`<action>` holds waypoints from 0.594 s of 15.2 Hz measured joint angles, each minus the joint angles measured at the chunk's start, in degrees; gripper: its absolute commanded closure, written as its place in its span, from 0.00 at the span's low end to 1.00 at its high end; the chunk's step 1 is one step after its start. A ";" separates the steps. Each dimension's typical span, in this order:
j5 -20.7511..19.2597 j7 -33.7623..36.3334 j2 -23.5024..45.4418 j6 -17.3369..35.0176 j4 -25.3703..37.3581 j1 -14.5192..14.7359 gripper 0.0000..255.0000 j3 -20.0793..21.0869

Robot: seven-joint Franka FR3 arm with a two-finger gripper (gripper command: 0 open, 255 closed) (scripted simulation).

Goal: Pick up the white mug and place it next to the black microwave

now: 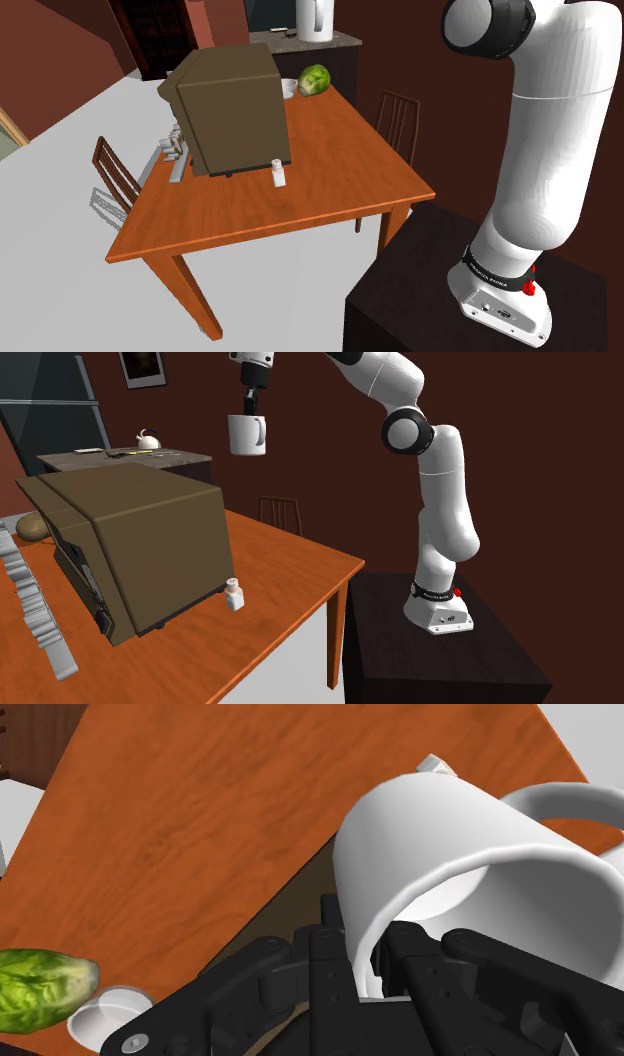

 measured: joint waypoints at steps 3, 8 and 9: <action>-0.09 0.19 0.78 1.69 -1.05 0.49 1.00 0.20; -1.74 0.06 -3.68 8.36 -12.00 2.14 1.00 0.36; -2.07 0.09 -4.58 9.61 -14.13 2.44 1.00 0.43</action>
